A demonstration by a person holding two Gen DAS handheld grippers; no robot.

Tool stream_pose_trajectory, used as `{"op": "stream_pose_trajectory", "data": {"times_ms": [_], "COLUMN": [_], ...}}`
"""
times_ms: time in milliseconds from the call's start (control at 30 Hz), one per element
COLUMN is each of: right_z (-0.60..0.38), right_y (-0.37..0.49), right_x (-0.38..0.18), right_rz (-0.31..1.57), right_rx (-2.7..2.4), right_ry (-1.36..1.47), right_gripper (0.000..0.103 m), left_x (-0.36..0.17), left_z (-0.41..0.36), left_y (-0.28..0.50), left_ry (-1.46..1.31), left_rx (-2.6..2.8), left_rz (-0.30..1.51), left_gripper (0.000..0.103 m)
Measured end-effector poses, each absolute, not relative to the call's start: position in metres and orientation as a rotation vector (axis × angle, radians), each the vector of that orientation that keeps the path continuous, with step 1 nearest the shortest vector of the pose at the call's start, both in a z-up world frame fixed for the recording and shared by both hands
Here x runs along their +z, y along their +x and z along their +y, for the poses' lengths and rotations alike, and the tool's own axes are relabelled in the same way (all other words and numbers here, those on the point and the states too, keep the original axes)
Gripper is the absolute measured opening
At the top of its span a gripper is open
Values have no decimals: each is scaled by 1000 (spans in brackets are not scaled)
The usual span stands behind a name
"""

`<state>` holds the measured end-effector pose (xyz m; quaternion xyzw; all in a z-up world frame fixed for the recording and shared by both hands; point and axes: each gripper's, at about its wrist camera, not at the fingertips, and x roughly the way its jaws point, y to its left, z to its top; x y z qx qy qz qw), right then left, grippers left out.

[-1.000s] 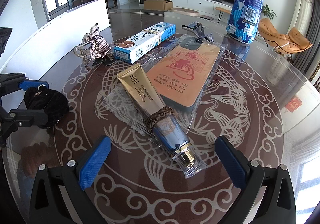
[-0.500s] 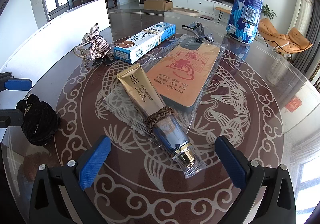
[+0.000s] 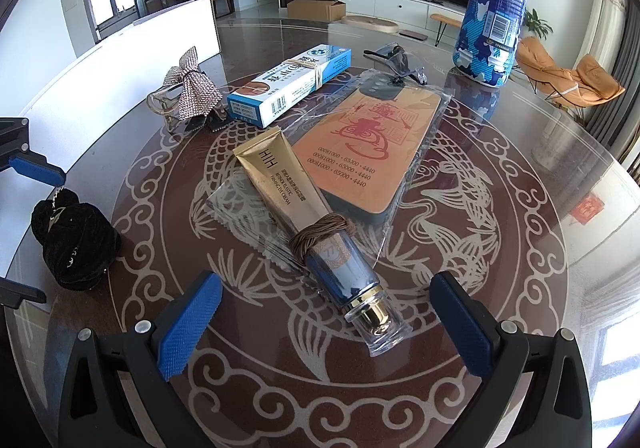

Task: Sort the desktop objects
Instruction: 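Lift the pouch with the left tool while the right tool approaches the gold HIH tube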

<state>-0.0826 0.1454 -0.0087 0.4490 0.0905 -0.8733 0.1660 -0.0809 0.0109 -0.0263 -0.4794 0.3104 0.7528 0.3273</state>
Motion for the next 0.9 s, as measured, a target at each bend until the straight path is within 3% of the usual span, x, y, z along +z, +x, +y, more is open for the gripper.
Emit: {"op": "stream_pose_trajectory", "data": {"times_ms": [67,133,300,433,467,600,700,767,900], "right_z": [145,145,145,145,145,146,146,146,149], "right_y": [-83,-83,-83,-83,-83,-82,-82,-82,-84], "right_x": [-9,-9,-9,-9,-9,-8,-8,-8,-8], "right_rz": [258,258,257,257,257,257,258,258,242], "right_rx": [-2487,-2487,-2486,-2486,-2486,-2486,-2486,-2486,-2505], "right_ry": [1279,1279,1278,1278,1279,1279,1279,1279,1288], "right_gripper": [103,103,103,103,103,103,103,103,103], "left_x": [-41,-39,-43,-35,-33,-30,-32,-34,-39], "left_z": [17,14,-9,-30,-35,-48,-45,-42,-53], "left_y": [-83,-90,-113,-112,-111,-101,-94,-90,-87], "left_ry": [-1256,-1250,-1425,-1458,-1478,-1508,-1472,-1440,-1387], "left_rx": [1949,1990,2078,2281,2345,2532,2584,2612,2665], "left_rz": [911,875,568,378,325,140,148,171,126], "left_gripper": [86,87,87,52,48,48,55,72,86]}}
